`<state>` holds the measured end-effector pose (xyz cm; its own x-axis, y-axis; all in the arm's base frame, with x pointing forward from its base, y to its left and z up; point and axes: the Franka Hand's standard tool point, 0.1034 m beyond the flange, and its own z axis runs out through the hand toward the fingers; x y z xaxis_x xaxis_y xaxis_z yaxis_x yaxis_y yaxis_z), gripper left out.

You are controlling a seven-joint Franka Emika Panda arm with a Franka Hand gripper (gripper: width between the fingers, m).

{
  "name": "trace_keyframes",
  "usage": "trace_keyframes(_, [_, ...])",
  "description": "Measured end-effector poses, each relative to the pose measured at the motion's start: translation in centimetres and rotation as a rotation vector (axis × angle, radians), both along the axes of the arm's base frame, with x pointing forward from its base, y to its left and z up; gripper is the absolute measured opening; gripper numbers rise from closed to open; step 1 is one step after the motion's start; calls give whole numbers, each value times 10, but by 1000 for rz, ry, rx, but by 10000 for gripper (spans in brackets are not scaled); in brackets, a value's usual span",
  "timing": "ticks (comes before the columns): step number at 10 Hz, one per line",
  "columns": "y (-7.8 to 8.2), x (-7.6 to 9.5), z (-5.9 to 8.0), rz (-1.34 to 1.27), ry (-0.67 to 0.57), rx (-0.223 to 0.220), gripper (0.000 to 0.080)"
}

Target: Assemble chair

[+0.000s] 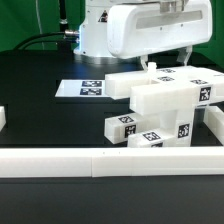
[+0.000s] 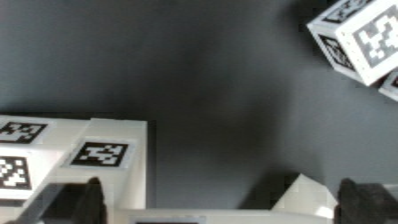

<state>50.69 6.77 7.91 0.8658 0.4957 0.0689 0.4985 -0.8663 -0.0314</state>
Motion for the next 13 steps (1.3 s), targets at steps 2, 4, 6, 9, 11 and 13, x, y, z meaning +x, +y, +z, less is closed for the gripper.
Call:
trace_keyframes(2, [-1,1,0,-13,-2,0,648])
trace_keyframes(4, [-1,1,0,-14,-2,0,648])
trace_keyframes(6, [4,-19,2,-107,18,7,648])
trace_keyframes(9, [31,-50,-6,-248,66,21,648])
trace_keyframes(11, [37,-52,-13,-284,50,14,648])
trace_keyframes(13, [36,-53,-13,-296,49,14,648])
